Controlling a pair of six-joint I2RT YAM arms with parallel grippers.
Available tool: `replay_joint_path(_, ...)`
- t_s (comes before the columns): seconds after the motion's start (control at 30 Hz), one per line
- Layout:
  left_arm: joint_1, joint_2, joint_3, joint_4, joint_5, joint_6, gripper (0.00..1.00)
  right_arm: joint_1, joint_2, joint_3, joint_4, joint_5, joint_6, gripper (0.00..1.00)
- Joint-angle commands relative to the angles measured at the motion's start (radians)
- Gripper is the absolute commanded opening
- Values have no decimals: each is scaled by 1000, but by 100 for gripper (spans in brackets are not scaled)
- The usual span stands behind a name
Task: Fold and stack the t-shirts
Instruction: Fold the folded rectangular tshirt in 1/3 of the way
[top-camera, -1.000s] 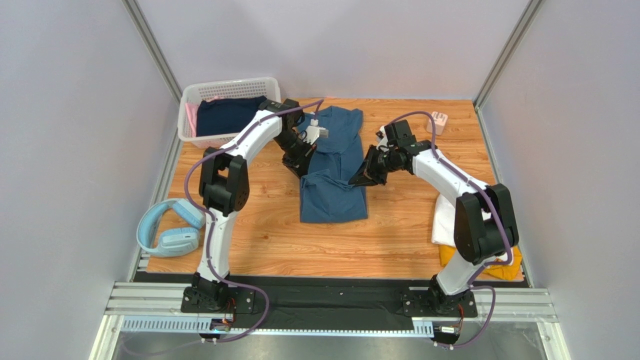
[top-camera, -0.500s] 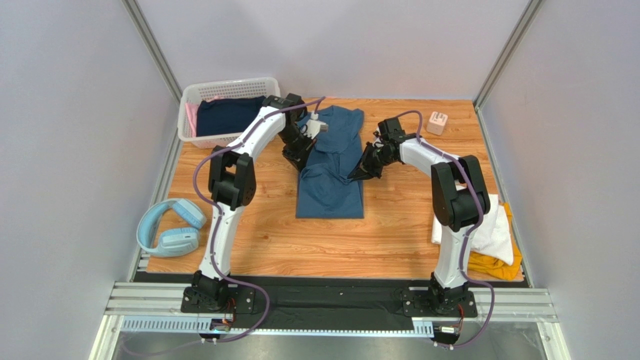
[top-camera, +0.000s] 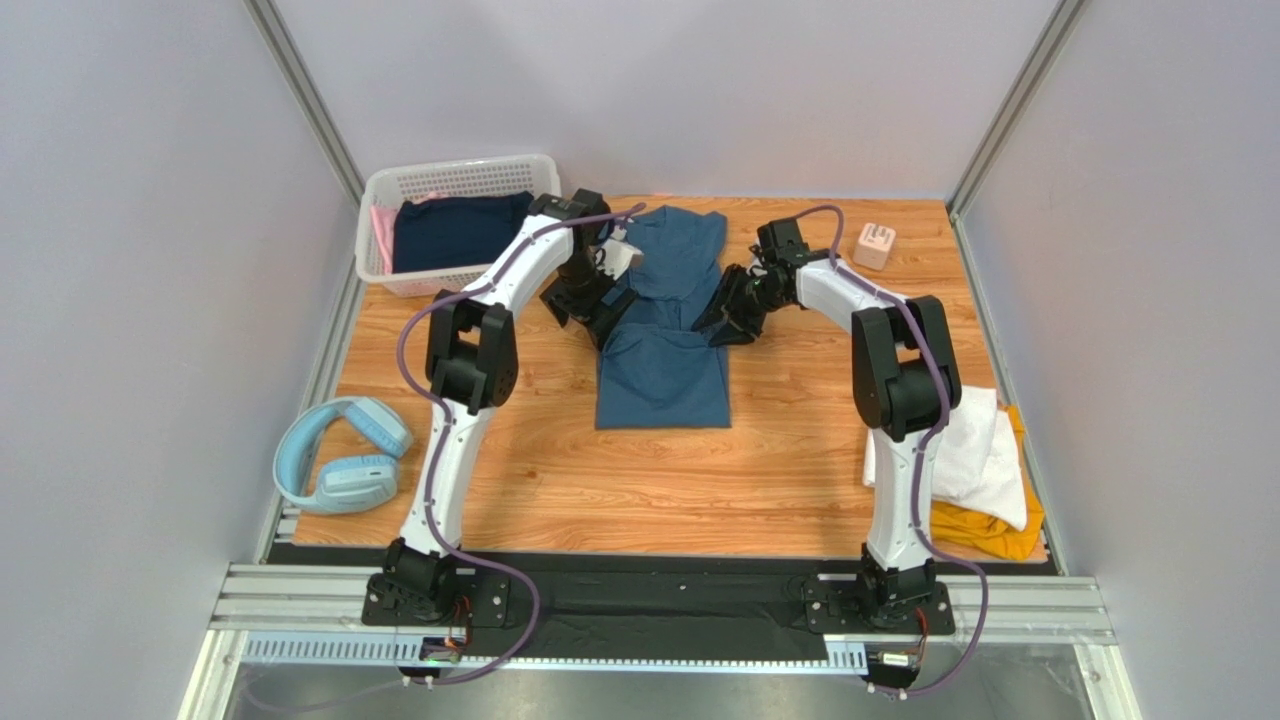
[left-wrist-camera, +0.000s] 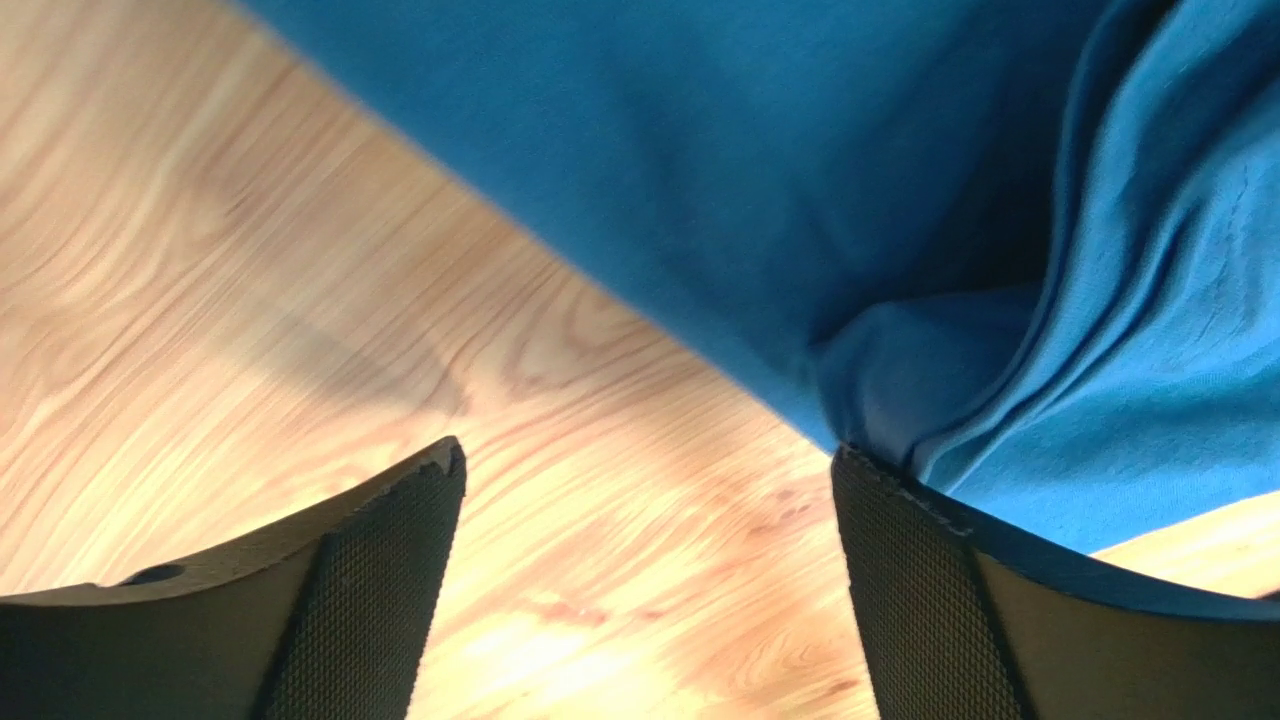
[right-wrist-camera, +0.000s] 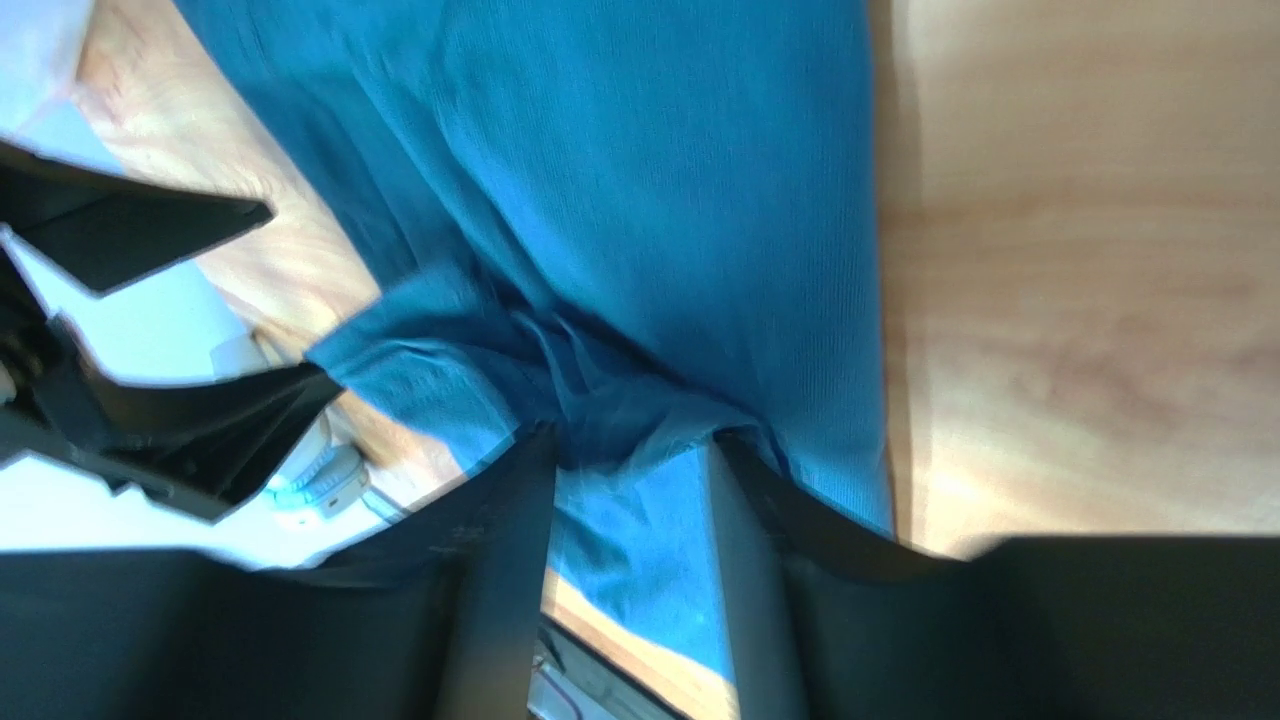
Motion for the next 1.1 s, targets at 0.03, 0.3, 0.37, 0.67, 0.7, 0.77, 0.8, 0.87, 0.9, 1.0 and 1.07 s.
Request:
replay_joint_path(0.03, 10, -225, 10, -25, -29, -4, 99, -21, 49, 139, -61, 43, -19, 59)
replay_joint_path(0.3, 1, -568, -141, -23, 240, -71, 100, -49, -92, 152, -91, 169, -27, 67)
replay_joint_path(0.37, -33, -631, -280, 10, 397, -82, 100, -45, -133, 122, -55, 93, -13, 66)
replay_joint_path(0.67, -125, -716, -787, 469, 583, -110, 100, 32, 36, 153, 14, -265, 54, 61)
replay_joint_path(0.7, -126, -711, -798, 497, 594, -110, 100, 40, 69, 170, 19, -293, 63, 60)
replay_joint_path(0.77, -128, -720, -833, 564, 594, -108, 100, 63, 143, 231, 22, -352, 83, 58)
replay_joint_path(0.8, -137, -726, -848, 587, 565, -105, 100, 69, 205, 252, 24, -362, 88, 58)
replay_joint_path(0.87, -145, -743, -901, 665, 540, -90, 100, 89, 261, 328, 16, -388, 96, 57)
replay_joint_path(0.9, -155, -742, -911, 682, 517, -85, 100, 103, 302, 352, 16, -393, 94, 57)
replay_joint_path(1.0, -171, -694, -924, 696, 505, -68, 100, 123, 382, 443, -21, -388, 82, 57)
replay_joint_path(1.07, -177, -641, -916, 708, 500, -73, 100, 120, 425, 496, -42, -370, 82, 57)
